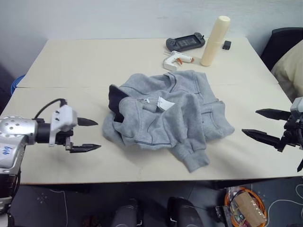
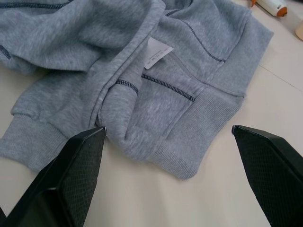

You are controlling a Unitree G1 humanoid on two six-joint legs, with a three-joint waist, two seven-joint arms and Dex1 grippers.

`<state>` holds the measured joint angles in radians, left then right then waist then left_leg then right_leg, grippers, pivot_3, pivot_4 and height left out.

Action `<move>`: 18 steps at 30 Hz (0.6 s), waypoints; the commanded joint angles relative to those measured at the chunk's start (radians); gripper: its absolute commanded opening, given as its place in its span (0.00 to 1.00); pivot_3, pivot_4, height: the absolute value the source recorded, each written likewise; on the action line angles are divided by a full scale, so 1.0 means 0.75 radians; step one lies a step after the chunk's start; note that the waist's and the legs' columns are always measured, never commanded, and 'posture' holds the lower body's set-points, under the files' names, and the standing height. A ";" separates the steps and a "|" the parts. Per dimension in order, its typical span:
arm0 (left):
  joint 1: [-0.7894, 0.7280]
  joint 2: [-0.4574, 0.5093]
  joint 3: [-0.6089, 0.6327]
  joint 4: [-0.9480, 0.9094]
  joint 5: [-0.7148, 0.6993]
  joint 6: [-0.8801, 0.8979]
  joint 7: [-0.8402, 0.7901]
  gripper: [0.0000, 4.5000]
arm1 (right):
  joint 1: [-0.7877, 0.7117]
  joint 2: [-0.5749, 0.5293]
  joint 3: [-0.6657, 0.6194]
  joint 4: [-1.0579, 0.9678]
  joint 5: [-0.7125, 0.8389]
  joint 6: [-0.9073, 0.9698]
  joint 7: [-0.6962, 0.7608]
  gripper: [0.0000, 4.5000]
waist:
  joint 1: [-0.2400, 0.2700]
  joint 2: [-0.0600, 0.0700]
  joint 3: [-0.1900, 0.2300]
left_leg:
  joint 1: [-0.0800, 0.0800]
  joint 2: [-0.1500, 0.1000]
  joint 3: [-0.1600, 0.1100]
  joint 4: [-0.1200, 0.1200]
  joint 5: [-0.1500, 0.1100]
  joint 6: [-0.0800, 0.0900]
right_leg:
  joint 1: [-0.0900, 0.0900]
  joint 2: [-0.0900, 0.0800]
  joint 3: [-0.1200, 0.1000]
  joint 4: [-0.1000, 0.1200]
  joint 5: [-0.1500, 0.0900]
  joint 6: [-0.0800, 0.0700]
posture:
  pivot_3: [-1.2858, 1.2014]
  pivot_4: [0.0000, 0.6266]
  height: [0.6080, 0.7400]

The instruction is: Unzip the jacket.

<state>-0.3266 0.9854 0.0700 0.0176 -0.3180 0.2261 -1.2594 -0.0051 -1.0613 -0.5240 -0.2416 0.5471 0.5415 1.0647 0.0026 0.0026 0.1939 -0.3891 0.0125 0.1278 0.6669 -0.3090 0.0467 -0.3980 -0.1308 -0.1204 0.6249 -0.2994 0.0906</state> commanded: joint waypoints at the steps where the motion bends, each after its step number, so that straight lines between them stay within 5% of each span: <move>1: -0.082 -0.049 -0.104 0.050 0.145 -0.165 0.039 1.00 | 0.020 -0.013 0.039 -0.024 -0.077 -0.115 0.028 0.99 | 0.003 0.000 0.000 | 0.000 0.000 0.000 0.000 0.000 0.000 | 0.000 0.000 0.000 0.000 0.000 0.000 | 0.52 0.24 1.00; 15: -0.298 -0.284 -0.360 0.311 0.463 -0.495 0.170 1.00 | -0.174 0.027 0.526 0.229 -0.613 -0.670 -0.048 0.99 | 0.002 -0.001 -0.001 | 0.002 -0.001 0.003 0.005 0.002 0.002 | 0.001 -0.001 0.000 0.002 0.000 0.000 | 0.52 0.24 1.00; 18: -0.298 -0.294 -0.357 0.318 0.455 -0.498 0.152 0.82 | -0.296 0.076 0.632 0.329 -0.710 -0.749 -0.098 1.00 | 0.004 -0.001 -0.001 | 0.001 -0.001 0.001 0.010 0.001 0.002 | 0.002 -0.001 0.000 0.002 0.000 0.000 | 0.52 0.24 1.00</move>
<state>-0.5491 0.7665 -0.1852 0.2485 0.0081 -0.1421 -1.1519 -0.2030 -1.0084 -0.0650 -0.0172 0.0463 0.0184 1.0123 0.0059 0.0017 0.1933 -0.3885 0.0119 0.1279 0.6754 -0.3079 0.0485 -0.3962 -0.1321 -0.1206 0.6264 -0.2993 0.0909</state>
